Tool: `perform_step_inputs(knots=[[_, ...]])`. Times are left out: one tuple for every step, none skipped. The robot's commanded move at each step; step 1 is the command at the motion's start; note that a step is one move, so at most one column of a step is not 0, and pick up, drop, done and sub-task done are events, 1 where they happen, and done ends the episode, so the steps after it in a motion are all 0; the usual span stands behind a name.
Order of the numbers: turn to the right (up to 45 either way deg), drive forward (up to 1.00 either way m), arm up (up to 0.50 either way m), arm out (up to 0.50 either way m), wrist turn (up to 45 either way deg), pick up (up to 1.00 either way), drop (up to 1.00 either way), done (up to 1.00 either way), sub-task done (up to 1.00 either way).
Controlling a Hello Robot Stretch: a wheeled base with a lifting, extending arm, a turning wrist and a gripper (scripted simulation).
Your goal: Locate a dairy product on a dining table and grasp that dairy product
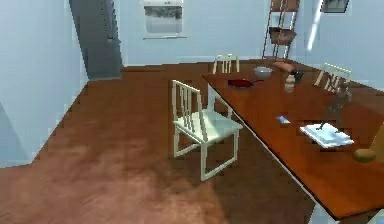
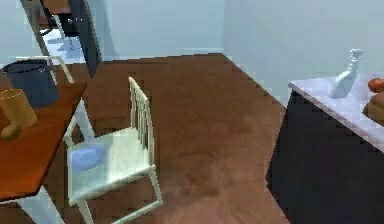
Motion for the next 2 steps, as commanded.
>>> perform_step_inputs(knots=[[-33.0, 0.00, 0.00, 0.00, 0.0, 0.00, 0.00, 0.00, 0.00], [0.0, 1.00, 0.00, 0.00, 0.0, 0.00, 0.00, 0.00, 0.00]])
